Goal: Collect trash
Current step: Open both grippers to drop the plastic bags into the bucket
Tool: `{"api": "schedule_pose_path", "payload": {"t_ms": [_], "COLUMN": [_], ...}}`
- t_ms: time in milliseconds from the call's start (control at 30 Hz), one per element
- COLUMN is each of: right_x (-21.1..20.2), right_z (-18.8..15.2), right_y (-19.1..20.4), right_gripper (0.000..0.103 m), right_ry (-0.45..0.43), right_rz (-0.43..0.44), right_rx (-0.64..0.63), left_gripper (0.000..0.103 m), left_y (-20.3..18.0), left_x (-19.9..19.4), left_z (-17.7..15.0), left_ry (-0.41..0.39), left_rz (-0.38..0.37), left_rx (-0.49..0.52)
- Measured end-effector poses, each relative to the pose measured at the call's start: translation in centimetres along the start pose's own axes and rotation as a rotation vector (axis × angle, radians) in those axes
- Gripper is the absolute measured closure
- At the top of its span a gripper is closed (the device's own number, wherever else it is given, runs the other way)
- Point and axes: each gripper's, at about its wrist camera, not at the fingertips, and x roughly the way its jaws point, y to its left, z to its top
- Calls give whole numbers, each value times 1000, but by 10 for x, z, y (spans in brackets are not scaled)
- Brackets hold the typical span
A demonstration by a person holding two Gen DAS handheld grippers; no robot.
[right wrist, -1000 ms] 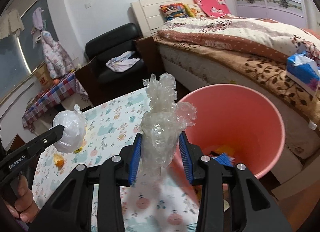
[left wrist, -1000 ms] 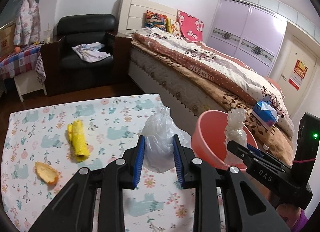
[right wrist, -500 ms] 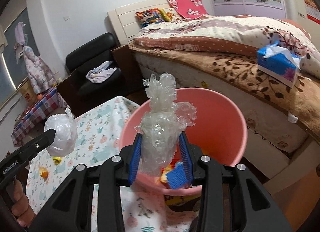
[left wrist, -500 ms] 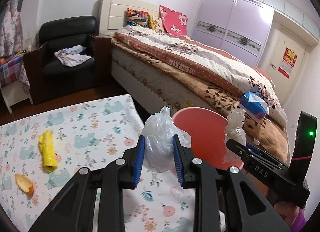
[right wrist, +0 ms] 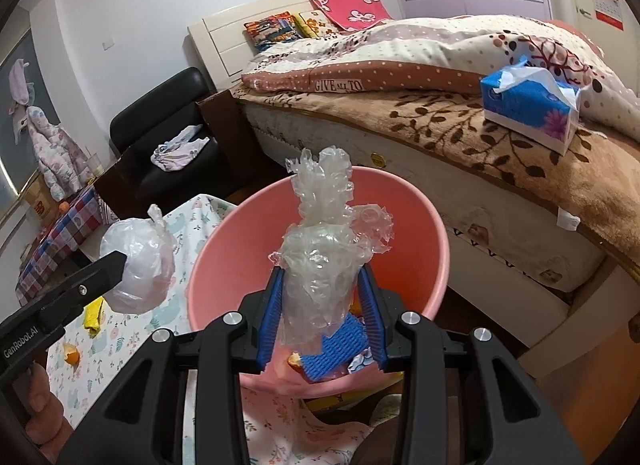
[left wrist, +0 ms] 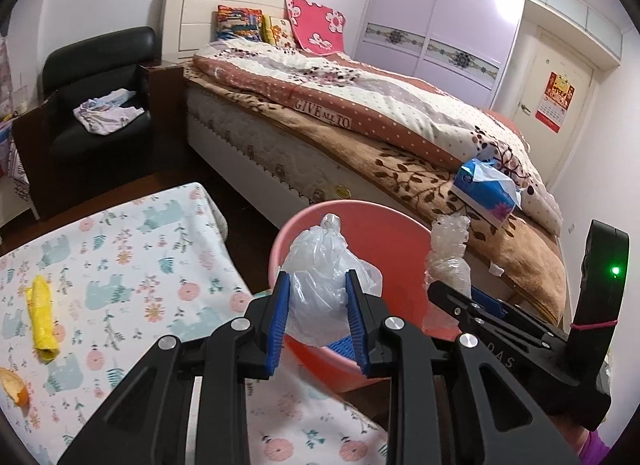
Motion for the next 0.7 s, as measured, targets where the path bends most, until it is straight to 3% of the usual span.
{"api": "schedule_pose_path", "payload": {"t_ms": [233, 367, 700], "right_x": [5, 7, 8], "right_z": [-1, -1, -1], "right_y": [-10, -13, -18], "right_gripper": [65, 65, 65], "right_ry": [10, 16, 25], "right_rz": [-4, -4, 10], "right_rx": [22, 29, 58], "left_gripper": [71, 58, 54], "left_y": [-9, -12, -13], "left_x": [17, 20, 15], "left_z": [-3, -3, -5], "left_ry": [28, 33, 24], "left_rz": [-7, -13, -24], "left_rx": [7, 3, 4]}}
